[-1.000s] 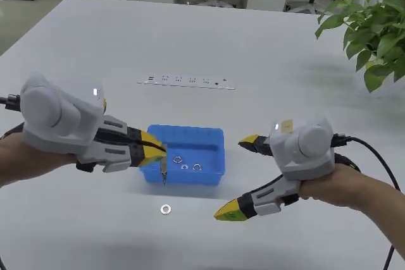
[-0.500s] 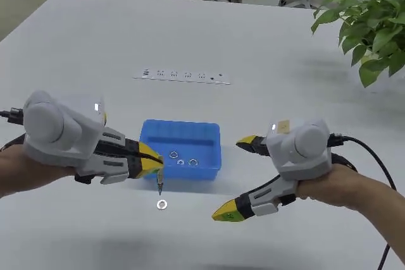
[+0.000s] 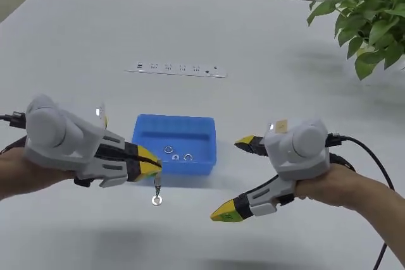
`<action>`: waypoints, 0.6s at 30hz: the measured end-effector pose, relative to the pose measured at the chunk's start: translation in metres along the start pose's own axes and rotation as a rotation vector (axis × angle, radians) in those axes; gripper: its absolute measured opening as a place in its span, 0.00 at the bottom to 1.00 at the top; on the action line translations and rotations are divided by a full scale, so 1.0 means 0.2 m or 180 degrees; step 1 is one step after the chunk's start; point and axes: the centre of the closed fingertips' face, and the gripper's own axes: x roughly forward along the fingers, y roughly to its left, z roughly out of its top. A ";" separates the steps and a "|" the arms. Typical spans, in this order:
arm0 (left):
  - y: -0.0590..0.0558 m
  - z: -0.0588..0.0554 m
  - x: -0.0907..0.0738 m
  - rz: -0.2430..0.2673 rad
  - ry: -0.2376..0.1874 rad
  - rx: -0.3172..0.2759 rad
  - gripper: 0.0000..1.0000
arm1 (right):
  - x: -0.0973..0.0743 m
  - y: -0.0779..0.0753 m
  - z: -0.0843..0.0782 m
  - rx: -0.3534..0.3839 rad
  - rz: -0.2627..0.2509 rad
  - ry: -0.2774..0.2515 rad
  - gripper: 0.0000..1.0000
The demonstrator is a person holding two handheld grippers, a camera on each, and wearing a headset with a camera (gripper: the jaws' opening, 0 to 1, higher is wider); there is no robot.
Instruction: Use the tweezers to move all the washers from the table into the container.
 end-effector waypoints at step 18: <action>0.01 -0.02 0.04 -0.0071 0.0027 0.0033 0.06 | 0.01 0.01 -0.03 0.0056 0.0036 0.0022 1.00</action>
